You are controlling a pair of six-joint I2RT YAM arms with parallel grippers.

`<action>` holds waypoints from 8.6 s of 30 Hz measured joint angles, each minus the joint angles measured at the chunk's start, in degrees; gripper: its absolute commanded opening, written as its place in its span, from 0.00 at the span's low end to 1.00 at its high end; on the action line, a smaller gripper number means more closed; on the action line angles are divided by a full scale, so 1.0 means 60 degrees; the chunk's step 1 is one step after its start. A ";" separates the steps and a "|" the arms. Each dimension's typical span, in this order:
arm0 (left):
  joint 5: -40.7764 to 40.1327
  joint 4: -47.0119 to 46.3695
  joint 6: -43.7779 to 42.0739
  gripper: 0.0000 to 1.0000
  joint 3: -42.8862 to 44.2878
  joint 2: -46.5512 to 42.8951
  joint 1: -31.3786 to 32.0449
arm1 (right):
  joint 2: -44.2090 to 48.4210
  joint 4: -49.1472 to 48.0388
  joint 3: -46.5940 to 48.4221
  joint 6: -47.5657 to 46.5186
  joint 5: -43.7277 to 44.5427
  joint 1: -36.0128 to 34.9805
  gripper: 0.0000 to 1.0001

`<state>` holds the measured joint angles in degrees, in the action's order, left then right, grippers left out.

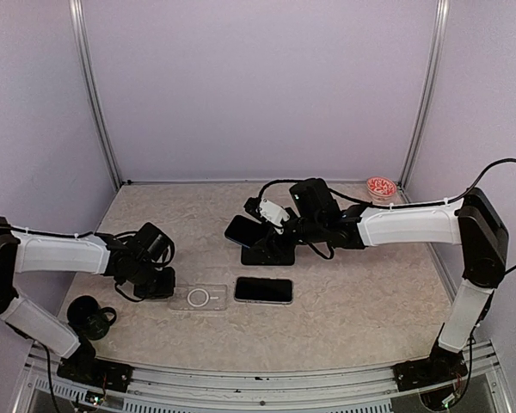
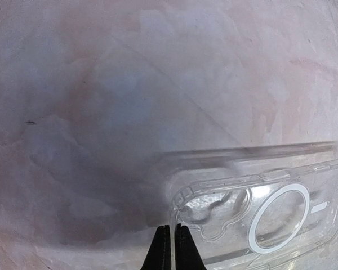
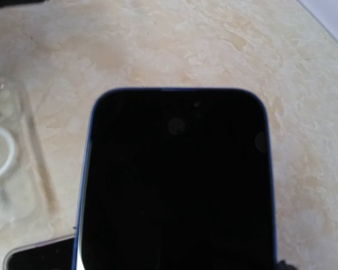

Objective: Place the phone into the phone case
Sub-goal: Move the phone case to the center of the board, then pass from the right arm to the left, then pass from the left arm to the right

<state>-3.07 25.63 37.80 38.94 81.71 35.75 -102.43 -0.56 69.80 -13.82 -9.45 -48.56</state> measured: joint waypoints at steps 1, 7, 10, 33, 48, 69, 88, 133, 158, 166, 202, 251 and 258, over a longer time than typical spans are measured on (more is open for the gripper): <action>-0.0018 0.0015 -0.0033 0.01 0.0000 -0.0051 -0.0120 | 0.0000 0.0000 0.0000 0.0000 -0.0004 0.0000 0.67; -0.0029 0.0189 -0.0357 0.01 0.0168 -0.0109 -0.1027 | 0.0000 0.0004 0.0000 -0.0004 -0.0029 0.0000 0.67; -0.0047 0.0306 -0.0568 0.01 0.0703 0.0135 -0.1322 | 0.0000 0.0004 0.0000 0.0000 -0.0073 0.0000 0.67; 0.0211 0.0667 -0.2663 0.36 0.3683 0.3519 -0.1803 | 0.0131 -0.0018 -0.0004 0.0018 -0.0408 0.0004 0.67; 0.1610 0.0131 -0.2463 0.88 0.4051 0.0739 -0.2284 | 0.0142 -0.0157 -0.0080 0.0073 -0.0794 0.0004 0.67; 0.6914 -0.3566 -0.1366 0.97 0.2980 0.0488 -0.1322 | 0.0146 -0.0492 -0.0208 0.0069 -0.1300 -0.0018 0.67; 0.8215 -0.4452 -0.0554 0.84 0.3253 0.1687 -0.1111 | 0.0310 -0.1115 -0.0685 -0.0146 -0.1457 -0.0317 0.67; 0.8225 -0.5566 -0.0127 0.00 0.2014 0.0743 -0.1242 | 0.1727 -0.2106 -0.1078 0.0882 -0.1749 0.0277 0.99; 0.7563 -1.0950 0.1158 0.00 -0.0073 -0.1647 -0.0896 | 0.1555 -0.8240 -0.2412 0.9169 -0.6761 0.1373 0.87; 0.7187 -1.1581 0.1147 0.00 -0.0073 -0.1647 -0.0561 | 0.0929 -0.9570 -0.2433 1.0750 -0.6991 0.1348 0.86; 0.6604 -1.1530 0.0831 0.00 0.0109 -0.0911 -0.0149 | 0.0375 -0.8320 -0.1526 1.0874 -0.6958 0.0532 0.67; 0.6743 -1.1267 0.0765 0.00 0.0164 -0.0907 -0.0437 | 0.0488 -0.8171 -0.1668 1.0761 -0.7074 0.0984 0.65; 0.6703 -1.1256 0.0776 0.00 0.0164 -0.0780 -0.0423 | 0.0291 -0.8167 -0.1566 1.0743 -0.7071 0.0936 0.64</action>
<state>37.15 -41.91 42.46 39.92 77.03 33.21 -100.68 -49.56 60.40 50.63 -51.88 -42.94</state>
